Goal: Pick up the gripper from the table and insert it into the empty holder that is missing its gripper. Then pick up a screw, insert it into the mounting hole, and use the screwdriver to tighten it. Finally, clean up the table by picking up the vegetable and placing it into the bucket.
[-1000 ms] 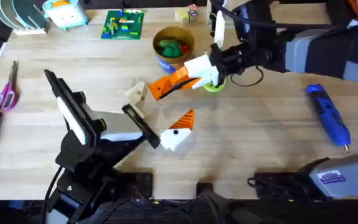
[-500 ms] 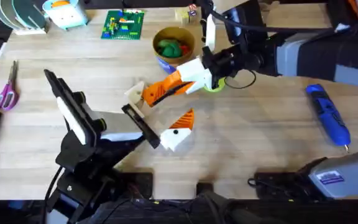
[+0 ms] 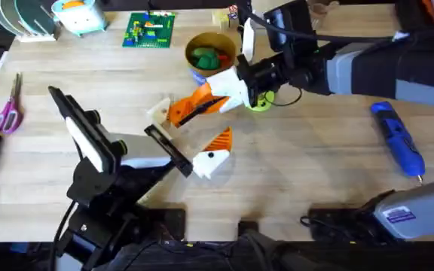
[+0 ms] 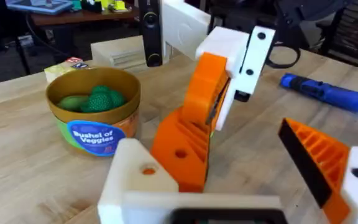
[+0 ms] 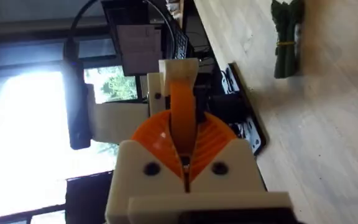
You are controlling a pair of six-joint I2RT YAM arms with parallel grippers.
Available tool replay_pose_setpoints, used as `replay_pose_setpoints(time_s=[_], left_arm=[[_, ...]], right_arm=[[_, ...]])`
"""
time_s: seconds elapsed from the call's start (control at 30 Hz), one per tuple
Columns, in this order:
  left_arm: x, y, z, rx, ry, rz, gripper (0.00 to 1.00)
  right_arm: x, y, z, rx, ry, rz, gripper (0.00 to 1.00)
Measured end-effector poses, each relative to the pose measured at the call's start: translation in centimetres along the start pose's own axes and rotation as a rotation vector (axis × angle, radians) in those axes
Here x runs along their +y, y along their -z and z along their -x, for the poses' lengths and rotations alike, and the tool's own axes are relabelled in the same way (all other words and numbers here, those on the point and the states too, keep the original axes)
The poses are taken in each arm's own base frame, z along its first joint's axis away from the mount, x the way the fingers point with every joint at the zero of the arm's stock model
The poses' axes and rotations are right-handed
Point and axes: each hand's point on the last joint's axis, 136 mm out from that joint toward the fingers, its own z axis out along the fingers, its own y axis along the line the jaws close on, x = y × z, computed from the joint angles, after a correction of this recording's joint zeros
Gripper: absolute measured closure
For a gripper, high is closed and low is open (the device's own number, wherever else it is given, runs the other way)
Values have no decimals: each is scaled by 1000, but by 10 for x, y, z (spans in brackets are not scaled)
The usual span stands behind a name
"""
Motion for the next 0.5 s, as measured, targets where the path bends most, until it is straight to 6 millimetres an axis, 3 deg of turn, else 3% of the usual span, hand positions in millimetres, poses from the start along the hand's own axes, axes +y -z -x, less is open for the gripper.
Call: replay_pose_setpoints(time_s=[0.5], left_arm=[[7,0,0,-3,27,34,8]], right_arm=[[1,-27,9,-65,-5,-67,994]])
